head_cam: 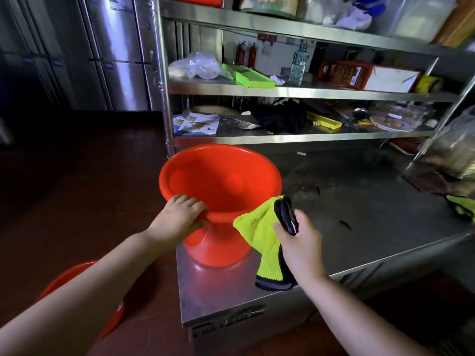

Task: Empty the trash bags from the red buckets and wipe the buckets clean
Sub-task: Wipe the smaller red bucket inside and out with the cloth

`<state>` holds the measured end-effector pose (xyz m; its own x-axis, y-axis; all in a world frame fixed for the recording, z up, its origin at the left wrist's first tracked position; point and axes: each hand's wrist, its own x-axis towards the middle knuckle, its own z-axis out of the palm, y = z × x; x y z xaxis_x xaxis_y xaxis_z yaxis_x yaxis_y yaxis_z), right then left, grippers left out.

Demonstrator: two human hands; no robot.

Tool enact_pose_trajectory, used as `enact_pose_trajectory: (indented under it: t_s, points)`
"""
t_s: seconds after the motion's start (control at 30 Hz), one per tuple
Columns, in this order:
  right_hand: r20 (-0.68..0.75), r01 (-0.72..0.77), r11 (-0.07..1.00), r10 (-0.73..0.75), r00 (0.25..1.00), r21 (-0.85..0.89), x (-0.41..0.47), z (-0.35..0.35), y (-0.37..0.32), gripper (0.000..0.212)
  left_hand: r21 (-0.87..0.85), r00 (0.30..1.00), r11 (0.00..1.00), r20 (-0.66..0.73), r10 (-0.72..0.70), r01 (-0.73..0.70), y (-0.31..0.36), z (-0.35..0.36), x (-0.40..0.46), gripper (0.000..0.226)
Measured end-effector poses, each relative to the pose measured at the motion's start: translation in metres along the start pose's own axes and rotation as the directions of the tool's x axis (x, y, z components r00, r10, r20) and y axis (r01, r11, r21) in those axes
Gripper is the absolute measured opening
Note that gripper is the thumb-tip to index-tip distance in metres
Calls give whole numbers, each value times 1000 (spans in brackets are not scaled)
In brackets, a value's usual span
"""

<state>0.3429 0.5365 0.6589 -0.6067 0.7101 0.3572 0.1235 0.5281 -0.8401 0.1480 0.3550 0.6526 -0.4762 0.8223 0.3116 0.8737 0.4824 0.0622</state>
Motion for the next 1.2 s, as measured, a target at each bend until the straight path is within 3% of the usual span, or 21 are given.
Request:
enact_pose_trajectory:
  t_s: [0.1,0.2,0.3,0.4,0.43,0.5,0.53,0.6,0.63,0.7,0.93,1.07,1.2]
  points:
    - [-58,6,1000,-7,998,-15,-1,-3,-7,17,-146,994,989,-109,7,-23,-12,-11,12,34]
    - [-137,58,998,-62,989,-28,7,-8,-24,24,-286,977,958,-200,-73,13,-29,-35,33,28]
    - [-217,157,988,-156,964,-12,24,-7,-50,25,-434,970,897,-175,-168,77,-46,-51,50,21]
    - [-234,307,937,-340,911,-165,36,7,-76,29,-634,963,754,-56,-265,171,-57,-52,59,24]
    - [-181,378,894,-424,887,-242,37,16,-83,31,-712,959,673,0,-283,199,-59,-51,60,23]
    - [112,513,787,-508,854,-343,30,35,-87,31,-815,958,536,77,-277,221,-60,-47,60,17]
    - [308,568,743,-481,821,-354,24,45,-82,31,-833,958,504,98,-268,227,-62,-46,60,16]
    - [623,678,644,-379,684,-354,11,60,-63,39,-841,956,482,125,-265,244,-67,-41,60,17]
    - [700,728,581,-346,625,-364,5,66,-54,46,-843,953,476,130,-274,252,-71,-39,59,16]
    - [738,784,469,-338,584,-406,1,72,-42,59,-844,945,457,158,-286,279,-78,-37,61,17]
    - [696,790,311,-375,612,-528,39,108,-43,68,-871,916,334,263,-303,360,-89,-23,83,48]
    - [629,714,392,-342,698,-580,86,129,-54,73,-874,906,301,291,-308,382,-100,-7,90,50]
    - [651,711,383,-294,700,-590,110,150,-50,71,-871,880,227,359,-310,435,-111,16,91,48]
